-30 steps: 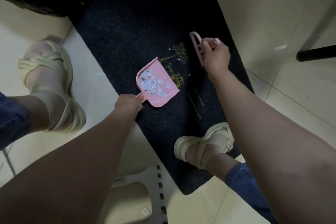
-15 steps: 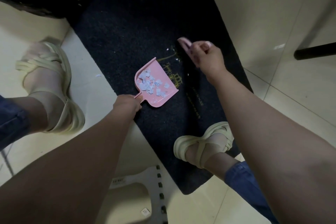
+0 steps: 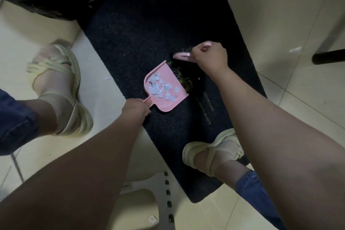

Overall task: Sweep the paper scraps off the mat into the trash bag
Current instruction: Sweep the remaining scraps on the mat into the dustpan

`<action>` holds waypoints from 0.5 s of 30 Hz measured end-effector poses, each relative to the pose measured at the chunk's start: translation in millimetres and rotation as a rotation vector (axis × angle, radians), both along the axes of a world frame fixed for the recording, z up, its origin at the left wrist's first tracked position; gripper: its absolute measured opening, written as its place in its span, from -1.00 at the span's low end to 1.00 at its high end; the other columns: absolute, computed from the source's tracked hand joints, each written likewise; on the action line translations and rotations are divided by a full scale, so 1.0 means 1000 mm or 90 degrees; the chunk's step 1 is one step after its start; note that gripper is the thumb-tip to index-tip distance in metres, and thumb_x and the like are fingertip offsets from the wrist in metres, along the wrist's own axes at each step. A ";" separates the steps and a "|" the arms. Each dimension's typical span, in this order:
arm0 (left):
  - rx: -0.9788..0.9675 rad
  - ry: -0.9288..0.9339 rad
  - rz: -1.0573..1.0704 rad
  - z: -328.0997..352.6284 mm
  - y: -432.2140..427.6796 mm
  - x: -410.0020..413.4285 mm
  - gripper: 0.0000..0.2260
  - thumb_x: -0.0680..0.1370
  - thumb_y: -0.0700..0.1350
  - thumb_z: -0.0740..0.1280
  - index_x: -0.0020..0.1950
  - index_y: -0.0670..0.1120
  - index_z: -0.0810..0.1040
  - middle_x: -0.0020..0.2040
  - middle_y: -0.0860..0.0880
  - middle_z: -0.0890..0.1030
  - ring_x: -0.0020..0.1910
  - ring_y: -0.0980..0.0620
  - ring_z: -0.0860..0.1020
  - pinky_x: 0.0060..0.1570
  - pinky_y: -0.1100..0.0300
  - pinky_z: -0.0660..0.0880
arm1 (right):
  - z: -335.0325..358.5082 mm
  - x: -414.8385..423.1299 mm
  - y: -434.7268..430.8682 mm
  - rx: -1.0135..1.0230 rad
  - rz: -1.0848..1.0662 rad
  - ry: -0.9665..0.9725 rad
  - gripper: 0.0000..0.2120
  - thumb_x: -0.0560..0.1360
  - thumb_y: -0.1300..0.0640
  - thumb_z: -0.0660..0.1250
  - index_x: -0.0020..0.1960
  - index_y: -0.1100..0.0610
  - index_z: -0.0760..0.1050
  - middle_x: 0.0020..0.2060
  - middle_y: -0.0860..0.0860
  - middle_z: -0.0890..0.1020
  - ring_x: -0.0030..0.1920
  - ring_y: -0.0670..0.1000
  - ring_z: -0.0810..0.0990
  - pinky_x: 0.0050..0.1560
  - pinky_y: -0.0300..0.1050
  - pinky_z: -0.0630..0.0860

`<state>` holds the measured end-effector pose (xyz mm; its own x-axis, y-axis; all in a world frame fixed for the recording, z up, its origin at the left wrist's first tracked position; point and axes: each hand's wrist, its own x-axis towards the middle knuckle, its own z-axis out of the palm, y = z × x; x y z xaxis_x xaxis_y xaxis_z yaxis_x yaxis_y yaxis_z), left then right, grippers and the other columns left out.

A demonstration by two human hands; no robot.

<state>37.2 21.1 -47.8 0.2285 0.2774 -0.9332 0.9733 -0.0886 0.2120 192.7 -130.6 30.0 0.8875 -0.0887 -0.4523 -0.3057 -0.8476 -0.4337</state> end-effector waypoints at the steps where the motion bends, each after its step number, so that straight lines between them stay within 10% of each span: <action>1: 0.001 -0.005 -0.003 0.000 0.000 0.000 -0.72 0.57 0.04 0.30 0.08 -0.15 0.62 -0.37 0.00 0.53 -0.28 0.01 0.51 -0.17 0.22 0.43 | 0.004 0.000 -0.003 -0.060 0.001 0.006 -0.81 0.48 0.05 0.28 -0.21 0.14 0.54 -0.28 0.01 0.57 -0.20 0.04 0.54 -0.20 -0.16 0.39; 6: -0.005 -0.018 -0.027 0.003 -0.001 -0.001 -0.70 0.59 0.07 0.27 0.06 -0.14 0.61 -0.38 0.02 0.51 -0.42 0.11 0.42 -0.44 0.27 0.30 | 0.012 -0.009 -0.022 -0.019 -0.147 -0.108 -0.75 0.47 0.05 0.27 -0.28 0.19 0.54 -0.35 0.00 0.58 -0.28 -0.02 0.52 -0.36 -0.33 0.33; 15: -0.005 -0.030 0.014 0.004 -0.002 -0.002 -0.71 0.57 0.06 0.31 0.09 -0.14 0.61 -0.39 0.00 0.52 -0.33 0.03 0.48 -0.11 0.21 0.42 | 0.012 -0.025 -0.031 -0.098 -0.168 -0.034 -0.65 0.52 0.06 0.26 -0.42 0.10 0.35 -0.47 -0.06 0.42 -0.44 -0.09 0.39 -0.47 -0.20 0.24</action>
<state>35.1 19.6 -43.5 0.2659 0.2750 -0.9239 0.9639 -0.0659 0.2578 167.5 -161.4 41.9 0.8465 -0.3837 -0.3691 -0.5048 -0.7985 -0.3278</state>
